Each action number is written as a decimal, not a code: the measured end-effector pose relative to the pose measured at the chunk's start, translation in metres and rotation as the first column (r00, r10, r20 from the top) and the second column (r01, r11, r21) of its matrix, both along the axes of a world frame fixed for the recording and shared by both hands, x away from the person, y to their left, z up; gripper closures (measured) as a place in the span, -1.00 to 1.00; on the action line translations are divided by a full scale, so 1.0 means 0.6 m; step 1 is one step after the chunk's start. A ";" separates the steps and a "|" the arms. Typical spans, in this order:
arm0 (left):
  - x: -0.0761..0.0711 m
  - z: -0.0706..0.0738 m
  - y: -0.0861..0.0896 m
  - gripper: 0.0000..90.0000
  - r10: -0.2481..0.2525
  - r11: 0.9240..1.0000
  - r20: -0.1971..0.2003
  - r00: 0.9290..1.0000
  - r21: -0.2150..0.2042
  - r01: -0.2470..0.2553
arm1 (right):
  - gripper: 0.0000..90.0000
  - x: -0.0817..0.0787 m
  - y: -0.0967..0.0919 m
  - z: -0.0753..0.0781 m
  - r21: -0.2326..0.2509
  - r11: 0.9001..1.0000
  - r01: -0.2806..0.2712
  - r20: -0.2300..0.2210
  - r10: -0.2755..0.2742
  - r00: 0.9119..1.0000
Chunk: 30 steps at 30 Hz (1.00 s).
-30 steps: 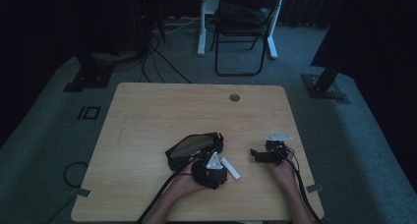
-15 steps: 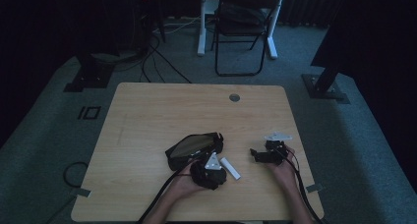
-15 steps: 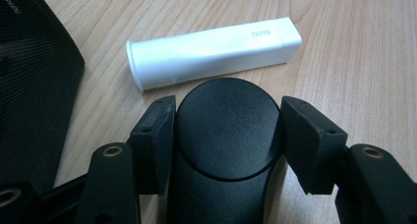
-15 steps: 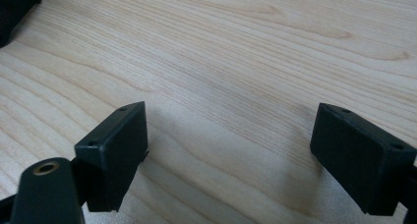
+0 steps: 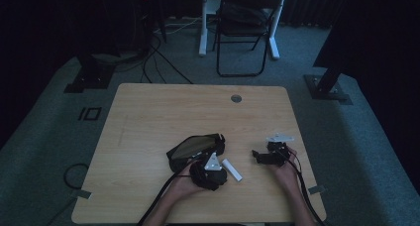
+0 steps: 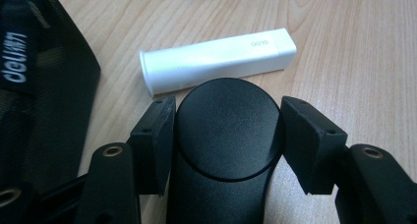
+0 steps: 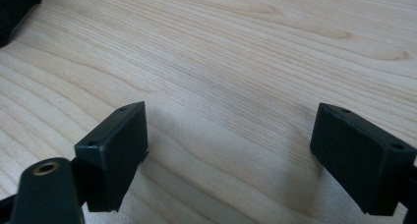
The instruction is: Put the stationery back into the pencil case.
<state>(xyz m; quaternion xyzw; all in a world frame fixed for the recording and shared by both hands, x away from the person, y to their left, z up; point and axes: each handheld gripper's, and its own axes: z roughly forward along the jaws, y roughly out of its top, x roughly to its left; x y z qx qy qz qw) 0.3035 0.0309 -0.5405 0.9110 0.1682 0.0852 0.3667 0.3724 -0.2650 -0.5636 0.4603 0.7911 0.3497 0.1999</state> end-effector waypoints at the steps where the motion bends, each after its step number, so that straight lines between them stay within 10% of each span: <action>1: 0.000 0.002 0.001 -0.07 0.000 1.000 0.000 1.000 -0.004 0.000 | -0.68 0.000 0.000 0.000 0.000 1.000 0.000 0.000 0.000 1.000; 30: -0.007 0.047 0.013 -0.07 -0.018 0.998 0.020 1.000 -0.058 0.019 | -0.69 0.000 0.000 0.000 0.000 1.000 -0.001 0.001 0.001 1.000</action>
